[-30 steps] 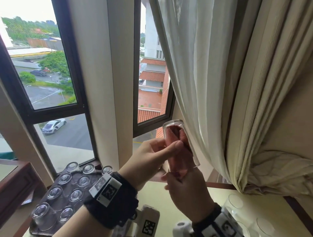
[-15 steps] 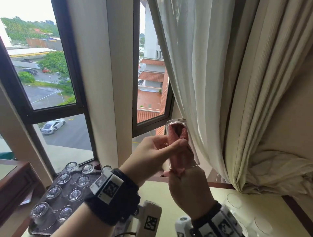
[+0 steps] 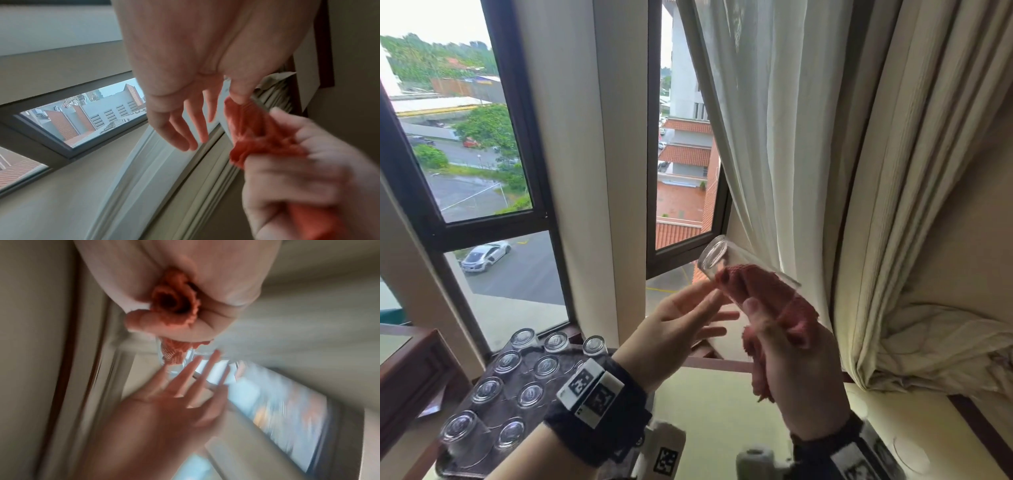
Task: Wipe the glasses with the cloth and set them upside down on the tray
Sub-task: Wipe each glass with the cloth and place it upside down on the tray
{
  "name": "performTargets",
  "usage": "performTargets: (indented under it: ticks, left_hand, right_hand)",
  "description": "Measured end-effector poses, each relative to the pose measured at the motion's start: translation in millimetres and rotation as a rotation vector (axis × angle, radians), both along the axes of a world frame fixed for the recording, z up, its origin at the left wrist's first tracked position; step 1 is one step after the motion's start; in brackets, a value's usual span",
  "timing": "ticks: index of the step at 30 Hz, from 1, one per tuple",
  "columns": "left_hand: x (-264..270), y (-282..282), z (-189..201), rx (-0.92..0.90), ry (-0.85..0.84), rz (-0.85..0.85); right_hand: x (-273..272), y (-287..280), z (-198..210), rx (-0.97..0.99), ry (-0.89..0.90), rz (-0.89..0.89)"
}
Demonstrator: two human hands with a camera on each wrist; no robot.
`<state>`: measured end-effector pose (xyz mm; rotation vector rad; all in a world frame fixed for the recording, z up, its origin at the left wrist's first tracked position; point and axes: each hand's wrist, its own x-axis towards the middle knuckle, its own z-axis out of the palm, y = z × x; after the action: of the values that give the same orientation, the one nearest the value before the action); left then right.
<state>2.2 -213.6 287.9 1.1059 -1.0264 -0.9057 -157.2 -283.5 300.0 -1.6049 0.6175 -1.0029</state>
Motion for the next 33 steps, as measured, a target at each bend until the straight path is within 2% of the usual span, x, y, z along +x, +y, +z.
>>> performTargets:
  ticks: [1, 4, 7, 9, 11, 14, 16, 18, 20, 22, 23, 25, 26, 28, 30, 32, 33]
  left_hand:
    - [-0.2, 1.9, 2.2, -0.011, 0.025, 0.01]
    - [-9.2, 5.2, 20.0, 0.019, 0.099, 0.041]
    - [-15.8, 4.1, 37.4, 0.051, 0.101, 0.081]
    - [-16.4, 3.0, 43.3, 0.008, 0.1, 0.16]
    - [-17.1, 1.9, 42.3, -0.04, 0.099, 0.225]
    - [-17.1, 1.4, 34.8, -0.088, 0.052, 0.188]
    - [-9.1, 2.4, 24.3, -0.138, 0.105, 0.013]
    - [-0.9, 4.8, 17.7, -0.183, 0.243, -0.193]
    - [5.2, 3.1, 11.7, -0.196, 0.317, -0.244]
    - [5.4, -0.9, 10.3, -0.117, 0.231, -0.088]
    - [3.3, -2.6, 11.3, -0.058, 0.162, 0.019]
    - [-2.7, -4.1, 15.5, 0.049, 0.018, 0.215]
    - [-5.3, -4.4, 17.4, 0.087, -0.032, 0.288]
    - [-7.9, -3.5, 19.5, 0.121, -0.072, 0.303]
    - [-5.1, -1.4, 19.0, 0.093, 0.003, 0.162]
    - [-0.3, 4.3, 17.4, -0.007, 0.196, -0.049]
    - [1.8, 6.3, 16.6, -0.064, 0.272, -0.132]
  right_hand:
    - [-2.4, -2.2, -1.7, -0.173, 0.055, -0.064]
    - [-5.9, -7.3, -15.4, -0.641, 0.068, -0.116]
    - [0.0, -8.0, -26.6, -0.928, 0.288, -0.172]
    - [6.6, -2.0, -28.2, -0.998, 0.51, -0.153]
    - [11.9, 2.0, -28.6, -0.955, 0.543, -0.136]
    - [10.7, 3.1, -27.2, -0.781, 0.374, -0.127]
    - [5.6, 9.9, -16.7, -0.413, 0.221, 0.038]
    - [1.1, 21.0, -2.4, 0.065, 0.113, 0.323]
    - [0.9, 26.8, 1.9, 0.219, 0.086, 0.455]
    - [6.5, 24.7, -4.8, 0.183, 0.08, 0.419]
    - [7.9, 21.4, -10.5, 0.013, 0.153, 0.312]
    - [12.9, 12.7, -23.3, -0.481, 0.413, 0.05]
    - [15.2, 11.3, -26.2, -0.581, 0.523, 0.006]
    - [15.8, 13.6, -27.9, -0.637, 0.544, -0.025]
    - [12.5, 20.1, -16.6, -0.36, 0.359, 0.047]
    - [6.9, 26.0, -3.8, 0.007, 0.211, 0.268]
    - [3.3, 30.4, 7.1, 0.132, 0.153, 0.371]
